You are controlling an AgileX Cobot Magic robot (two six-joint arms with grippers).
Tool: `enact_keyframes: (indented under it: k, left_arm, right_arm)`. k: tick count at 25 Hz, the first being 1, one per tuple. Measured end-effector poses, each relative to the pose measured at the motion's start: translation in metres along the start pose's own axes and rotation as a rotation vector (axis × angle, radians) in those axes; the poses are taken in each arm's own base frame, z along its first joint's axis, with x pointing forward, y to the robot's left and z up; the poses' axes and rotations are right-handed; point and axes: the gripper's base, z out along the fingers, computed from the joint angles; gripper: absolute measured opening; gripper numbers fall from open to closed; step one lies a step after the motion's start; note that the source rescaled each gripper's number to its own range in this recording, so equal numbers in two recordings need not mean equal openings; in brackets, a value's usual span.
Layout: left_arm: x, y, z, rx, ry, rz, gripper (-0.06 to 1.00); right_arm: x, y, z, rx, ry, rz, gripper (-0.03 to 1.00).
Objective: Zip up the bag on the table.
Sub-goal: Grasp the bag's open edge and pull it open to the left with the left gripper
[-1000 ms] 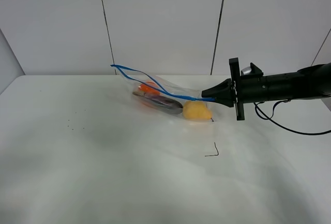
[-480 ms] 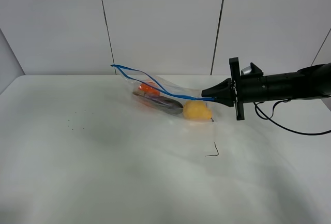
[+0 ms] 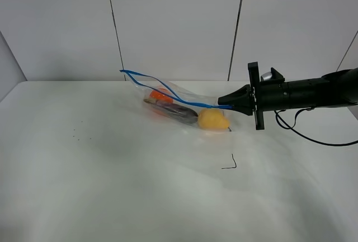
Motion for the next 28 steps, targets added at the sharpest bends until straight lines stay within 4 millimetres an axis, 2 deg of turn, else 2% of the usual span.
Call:
enact_keyframes:
  k: [4, 10, 14, 19, 23, 28]
  left_arm:
    - [-0.017, -0.007, 0.021, 0.056, -0.117, -0.02, 0.93]
    - [-0.07, -0.03, 0.028, 0.121, -0.352, -0.017, 0.92]
    - [-0.104, -0.058, 0.041, 0.164, -0.457, 0.028, 0.92]
    - [-0.145, -0.107, 0.065, 0.245, -0.539, 0.087, 0.92]
    - [-0.175, -0.138, 0.084, 0.212, -0.593, 0.103, 0.92]
    - [-0.197, -0.175, 0.11, 0.184, -0.615, 0.116, 0.92]
  right_arm:
    - [0.0, 0.0, 0.0, 0.0, 0.0, 0.0, 0.0]
    - [0.0, 0.0, 0.0, 0.0, 0.0, 0.0, 0.0]
    - [0.0, 0.0, 0.0, 0.0, 0.0, 0.0, 0.0]
    - [0.0, 0.0, 0.0, 0.0, 0.0, 0.0, 0.0]
    - [0.0, 0.0, 0.0, 0.0, 0.0, 0.0, 0.0]
    - [0.0, 0.0, 0.0, 0.0, 0.0, 0.0, 0.0]
